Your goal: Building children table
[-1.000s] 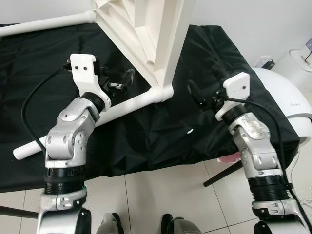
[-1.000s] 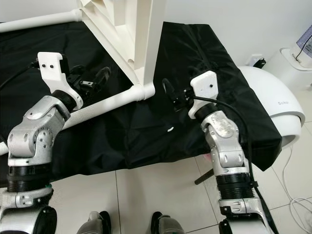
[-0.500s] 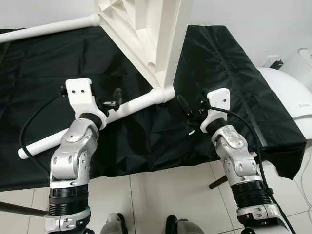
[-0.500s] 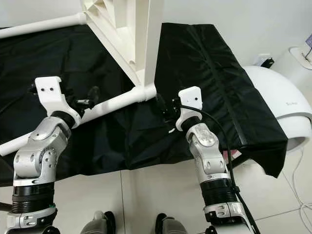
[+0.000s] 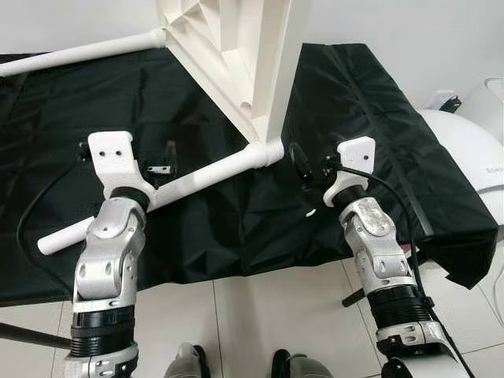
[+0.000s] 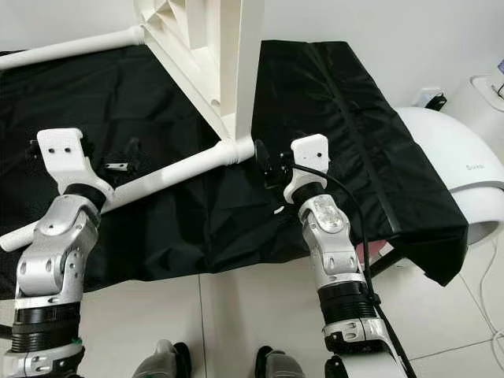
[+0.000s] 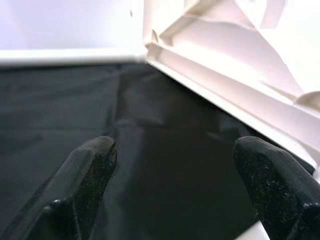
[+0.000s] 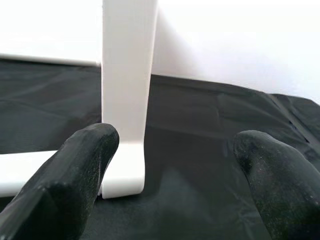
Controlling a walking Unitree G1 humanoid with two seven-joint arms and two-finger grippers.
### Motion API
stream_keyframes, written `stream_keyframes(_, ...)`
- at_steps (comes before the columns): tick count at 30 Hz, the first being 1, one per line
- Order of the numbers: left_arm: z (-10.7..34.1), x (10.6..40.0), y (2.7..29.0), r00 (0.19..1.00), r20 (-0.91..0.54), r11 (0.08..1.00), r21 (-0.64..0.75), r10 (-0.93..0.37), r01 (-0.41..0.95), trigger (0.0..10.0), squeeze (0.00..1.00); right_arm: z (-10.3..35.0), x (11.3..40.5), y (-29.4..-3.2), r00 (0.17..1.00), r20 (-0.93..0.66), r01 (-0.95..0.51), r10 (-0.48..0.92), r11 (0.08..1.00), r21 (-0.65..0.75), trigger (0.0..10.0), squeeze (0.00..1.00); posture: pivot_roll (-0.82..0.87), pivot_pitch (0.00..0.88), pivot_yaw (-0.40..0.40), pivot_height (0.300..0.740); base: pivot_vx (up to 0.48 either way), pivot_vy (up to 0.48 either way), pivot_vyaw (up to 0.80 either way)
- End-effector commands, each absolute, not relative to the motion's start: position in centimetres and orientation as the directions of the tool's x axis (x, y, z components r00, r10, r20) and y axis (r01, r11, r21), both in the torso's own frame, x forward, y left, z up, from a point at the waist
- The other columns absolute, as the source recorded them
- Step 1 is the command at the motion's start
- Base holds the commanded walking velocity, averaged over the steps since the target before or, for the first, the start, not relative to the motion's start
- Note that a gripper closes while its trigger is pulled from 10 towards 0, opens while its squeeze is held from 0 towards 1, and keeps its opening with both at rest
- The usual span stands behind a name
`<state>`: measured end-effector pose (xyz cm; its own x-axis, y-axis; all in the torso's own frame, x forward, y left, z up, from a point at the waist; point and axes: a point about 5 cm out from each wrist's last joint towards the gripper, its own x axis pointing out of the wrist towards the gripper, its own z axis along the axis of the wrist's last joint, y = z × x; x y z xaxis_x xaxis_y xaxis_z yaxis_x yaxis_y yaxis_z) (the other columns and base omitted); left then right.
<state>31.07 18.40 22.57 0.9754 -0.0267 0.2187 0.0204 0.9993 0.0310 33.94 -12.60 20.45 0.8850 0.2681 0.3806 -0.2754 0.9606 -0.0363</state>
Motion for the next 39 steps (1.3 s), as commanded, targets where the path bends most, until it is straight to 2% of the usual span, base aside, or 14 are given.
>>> stream_keyframes(1,22.1,31.3,18.3,0.977,0.21,0.999,0.021,0.041,-0.046,10.0,0.0,19.9,33.7,-12.8,0.891,0.378,-0.257,0.252,0.966,-0.036,10.0,0.0,-0.02,0.128,-0.043,0.74,0.0,0.0,0.0)
stream_keyframes(6,22.0,31.8,18.4,0.974,0.206,0.995,-0.039,0.099,-0.093,10.0,0.0,19.7,33.7,-13.0,0.899,0.384,-0.22,0.209,0.975,-0.017,10.0,0.0,-0.03,0.128,-0.035,0.74,0.0,0.0,0.0)
stream_keyframes(13,21.8,32.0,19.1,0.963,0.204,0.984,-0.023,0.177,-0.177,10.0,0.0,19.4,33.3,-12.8,0.902,0.39,-0.197,0.184,0.98,-0.006,10.0,0.0,-0.05,0.115,-0.02,0.74,0.0,0.0,0.0)
stream_keyframes(18,21.6,32.2,19.0,0.962,0.208,0.984,-0.003,0.174,-0.178,10.0,0.0,19.5,33.4,-12.9,0.902,0.392,-0.193,0.179,0.981,-0.004,10.0,0.0,-0.05,0.118,-0.023,0.74,0.0,0.0,0.0)
stream_keyframes(25,21.6,32.1,17.3,0.973,0.226,0.999,-0.007,0.047,-0.047,10.0,0.0,19.3,33.4,-13.3,0.906,0.386,-0.181,0.173,0.983,-0.017,10.0,0.0,-0.05,0.127,-0.027,0.74,0.0,0.0,0.0)
stream_keyframes(39,22.2,32.0,16.9,0.966,0.258,0.998,0.068,-0.015,-0.002,10.0,0.0,19.2,33.3,-13.6,0.909,0.385,-0.164,0.157,0.986,-0.015,10.0,0.0,-0.04,0.132,-0.015,0.74,0.0,0.0,0.0)
